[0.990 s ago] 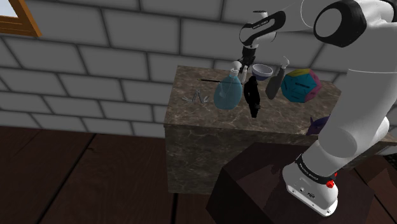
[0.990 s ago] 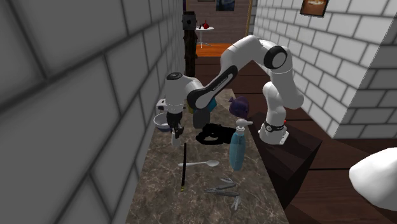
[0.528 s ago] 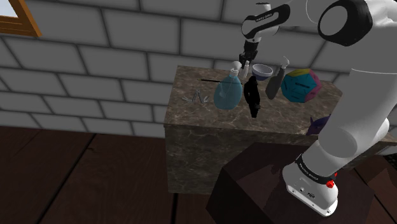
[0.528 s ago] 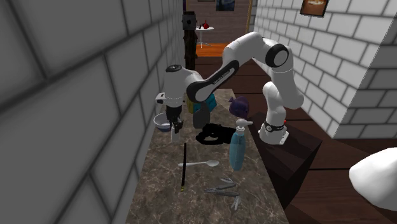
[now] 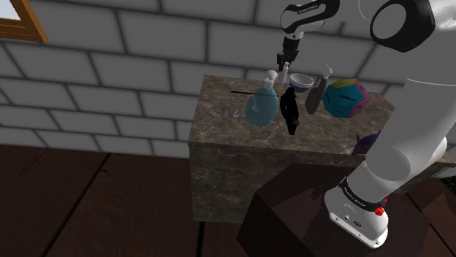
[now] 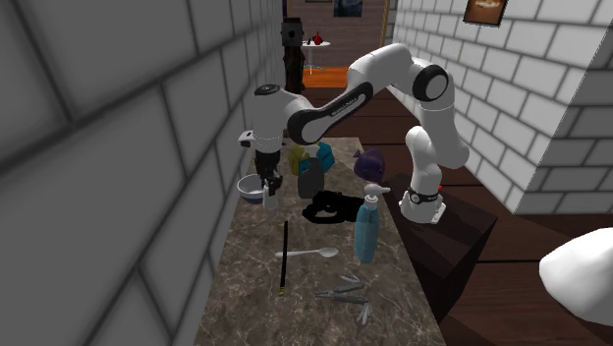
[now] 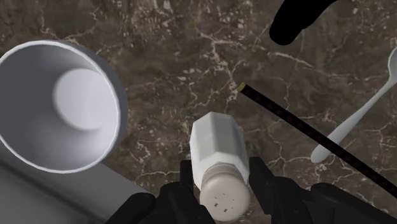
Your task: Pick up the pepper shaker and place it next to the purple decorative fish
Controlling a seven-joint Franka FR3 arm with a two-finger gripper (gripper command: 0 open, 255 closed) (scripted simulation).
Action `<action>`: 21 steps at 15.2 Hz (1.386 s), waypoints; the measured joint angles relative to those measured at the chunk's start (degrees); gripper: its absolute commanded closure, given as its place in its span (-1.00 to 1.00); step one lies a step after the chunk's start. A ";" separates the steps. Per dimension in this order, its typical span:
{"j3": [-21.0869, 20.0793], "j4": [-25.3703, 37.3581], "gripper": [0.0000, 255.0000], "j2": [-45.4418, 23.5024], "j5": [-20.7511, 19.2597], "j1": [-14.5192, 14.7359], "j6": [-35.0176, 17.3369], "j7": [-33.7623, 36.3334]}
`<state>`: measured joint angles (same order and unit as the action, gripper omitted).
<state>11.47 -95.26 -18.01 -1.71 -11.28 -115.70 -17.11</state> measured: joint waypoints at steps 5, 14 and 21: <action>0.06 2.56 1.00 0.95 -0.14 0.06 3.50 -0.11; 0.13 8.89 1.00 1.33 -0.10 -0.04 10.18 -0.52; 0.27 12.47 1.00 2.32 -0.22 -0.14 14.72 -0.94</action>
<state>11.74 -82.79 -15.69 -1.93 -11.42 -100.98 -18.05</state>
